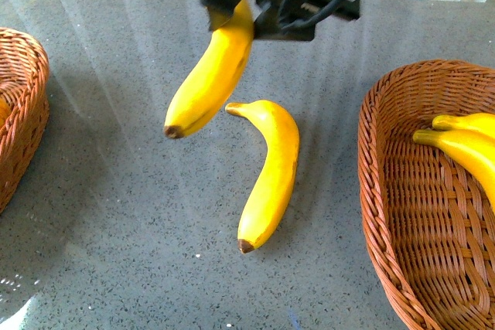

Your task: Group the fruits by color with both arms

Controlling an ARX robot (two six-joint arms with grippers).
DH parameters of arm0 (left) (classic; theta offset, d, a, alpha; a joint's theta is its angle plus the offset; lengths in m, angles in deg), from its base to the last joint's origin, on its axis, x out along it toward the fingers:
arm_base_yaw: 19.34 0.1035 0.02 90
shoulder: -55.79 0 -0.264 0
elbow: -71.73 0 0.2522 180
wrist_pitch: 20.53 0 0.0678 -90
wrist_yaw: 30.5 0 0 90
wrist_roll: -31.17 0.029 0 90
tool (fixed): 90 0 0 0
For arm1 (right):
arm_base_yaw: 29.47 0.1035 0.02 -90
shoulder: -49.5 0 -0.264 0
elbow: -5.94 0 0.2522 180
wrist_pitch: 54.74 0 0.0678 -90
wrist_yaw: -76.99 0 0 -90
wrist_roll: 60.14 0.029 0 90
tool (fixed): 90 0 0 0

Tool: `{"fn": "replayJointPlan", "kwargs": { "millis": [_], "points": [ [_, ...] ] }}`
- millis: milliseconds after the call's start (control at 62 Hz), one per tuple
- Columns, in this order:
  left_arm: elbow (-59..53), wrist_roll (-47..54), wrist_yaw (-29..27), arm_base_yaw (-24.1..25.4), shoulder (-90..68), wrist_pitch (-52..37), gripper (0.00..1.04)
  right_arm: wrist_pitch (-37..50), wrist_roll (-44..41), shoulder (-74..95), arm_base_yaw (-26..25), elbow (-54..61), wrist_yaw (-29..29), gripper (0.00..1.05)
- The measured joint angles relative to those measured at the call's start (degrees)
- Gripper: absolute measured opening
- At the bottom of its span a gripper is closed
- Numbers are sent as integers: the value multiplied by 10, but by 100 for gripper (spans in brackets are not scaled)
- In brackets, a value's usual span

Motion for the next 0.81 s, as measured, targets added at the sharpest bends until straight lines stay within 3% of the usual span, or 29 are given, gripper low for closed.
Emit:
{"fn": "replayJointPlan", "kwargs": {
  "millis": [258, 484, 806],
  "points": [
    [0, 0, 0, 0, 0, 0, 96, 35, -77, -165, -69, 174, 18, 35],
    [0, 0, 0, 0, 0, 0, 96, 35, -139, -293, -171, 325, 33, 35],
    [0, 0, 0, 0, 0, 0, 96, 65, -212, -297, -269, 411, 18, 35]
  ]
}}
